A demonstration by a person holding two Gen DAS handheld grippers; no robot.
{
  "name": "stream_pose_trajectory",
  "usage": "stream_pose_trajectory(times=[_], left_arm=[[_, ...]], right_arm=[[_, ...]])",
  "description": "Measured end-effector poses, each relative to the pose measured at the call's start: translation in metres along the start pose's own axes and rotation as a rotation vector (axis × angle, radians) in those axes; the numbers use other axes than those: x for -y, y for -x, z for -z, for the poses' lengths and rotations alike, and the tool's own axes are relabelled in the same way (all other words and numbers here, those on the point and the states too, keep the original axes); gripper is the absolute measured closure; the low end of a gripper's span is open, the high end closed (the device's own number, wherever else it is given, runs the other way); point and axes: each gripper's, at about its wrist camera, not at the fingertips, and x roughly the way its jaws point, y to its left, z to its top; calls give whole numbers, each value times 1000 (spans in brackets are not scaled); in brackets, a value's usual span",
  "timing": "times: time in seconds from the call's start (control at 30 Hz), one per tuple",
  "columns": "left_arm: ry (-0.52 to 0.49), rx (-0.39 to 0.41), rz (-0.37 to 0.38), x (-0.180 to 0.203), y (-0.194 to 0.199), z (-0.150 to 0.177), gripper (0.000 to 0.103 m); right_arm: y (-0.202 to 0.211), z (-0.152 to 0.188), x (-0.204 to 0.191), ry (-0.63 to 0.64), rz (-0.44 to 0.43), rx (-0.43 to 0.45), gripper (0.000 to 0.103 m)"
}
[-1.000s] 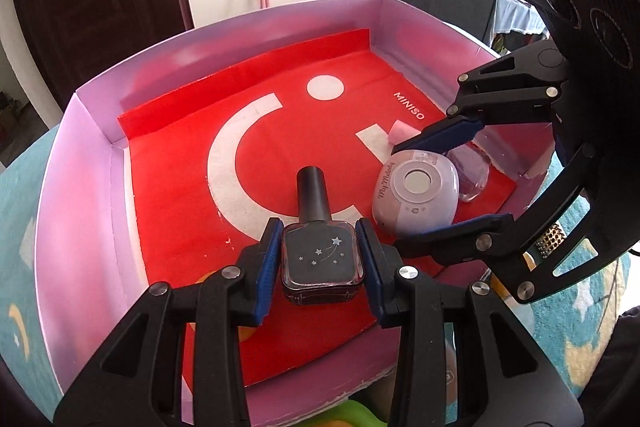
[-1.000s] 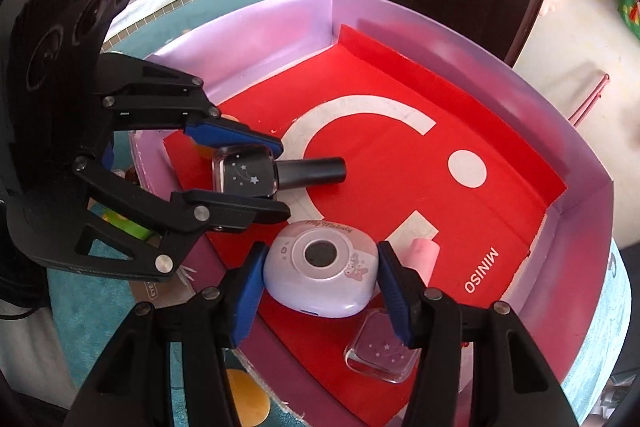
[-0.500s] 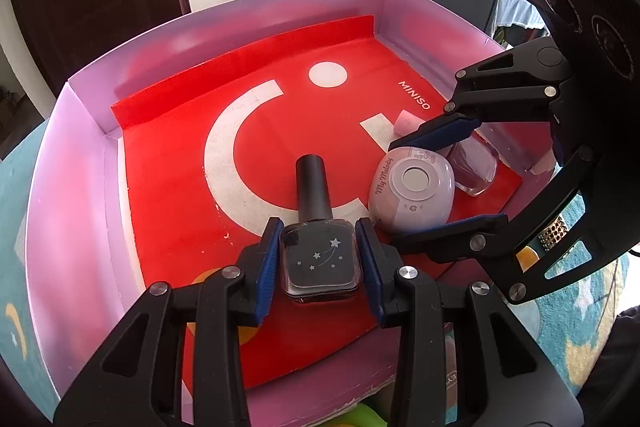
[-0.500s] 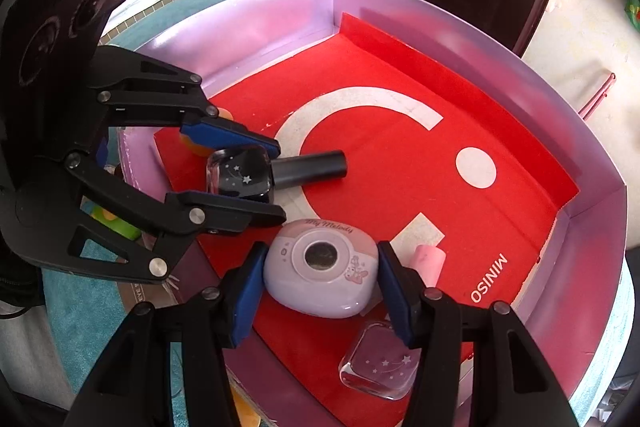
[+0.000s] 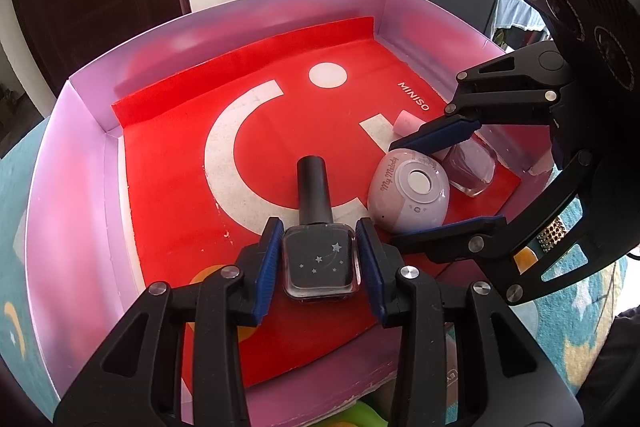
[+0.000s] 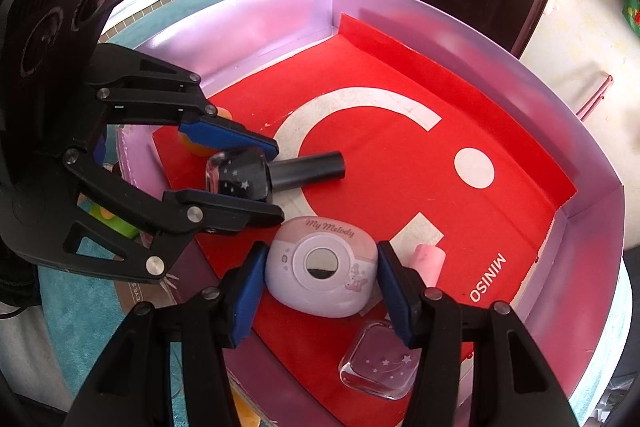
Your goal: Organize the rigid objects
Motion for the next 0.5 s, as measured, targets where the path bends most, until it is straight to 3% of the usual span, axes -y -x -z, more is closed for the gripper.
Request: stream_pose_trajectory(times=[0.17, 0.5], left_arm=[[7, 18, -1, -1, 4, 1, 55], [19, 69, -23, 2, 29, 6, 55]], right_arm=[[0, 0, 1, -2, 3, 1, 46], [7, 1, -2, -16, 22, 10, 45]])
